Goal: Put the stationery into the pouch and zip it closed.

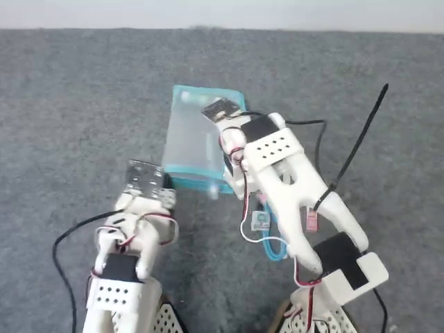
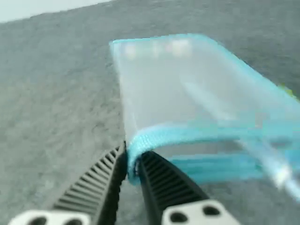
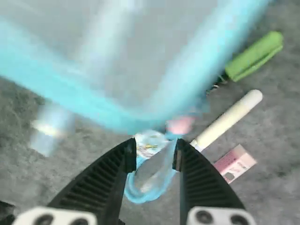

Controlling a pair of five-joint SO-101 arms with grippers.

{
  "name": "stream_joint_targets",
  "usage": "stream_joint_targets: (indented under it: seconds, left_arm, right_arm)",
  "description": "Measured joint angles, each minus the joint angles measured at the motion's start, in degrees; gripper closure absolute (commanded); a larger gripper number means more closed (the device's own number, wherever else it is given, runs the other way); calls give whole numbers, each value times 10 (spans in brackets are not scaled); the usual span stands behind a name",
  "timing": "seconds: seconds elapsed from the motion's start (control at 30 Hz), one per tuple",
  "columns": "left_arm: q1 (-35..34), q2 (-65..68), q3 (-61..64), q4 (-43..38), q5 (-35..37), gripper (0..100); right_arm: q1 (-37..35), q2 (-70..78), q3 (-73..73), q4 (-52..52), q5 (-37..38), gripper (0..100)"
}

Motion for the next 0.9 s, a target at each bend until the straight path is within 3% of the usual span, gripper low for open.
stream_joint_targets:
  seconds: [0.13,0.33,0.47,0.63,0.8,0.9]
  left_arm:
    - [40,0,0,0,-21,988]
    - [-45,0,-11,0,25,989]
    - [-21,0,-11,0,-2,989]
    - [-76,0,-23,0,29,989]
    - [-8,0,-24,0,-48,989]
    - [-59,0,-33,1,-1,990]
  right_arm:
    - [18,-4,6,-2,6,876]
    - [38,-17,6,-1,7,876]
    - [39,-80,16,7,7,876]
    - [108,-192,105,16,22,876]
    - [164,-268,244,-24,49,872]
    - [193,-273,307,-47,53,872]
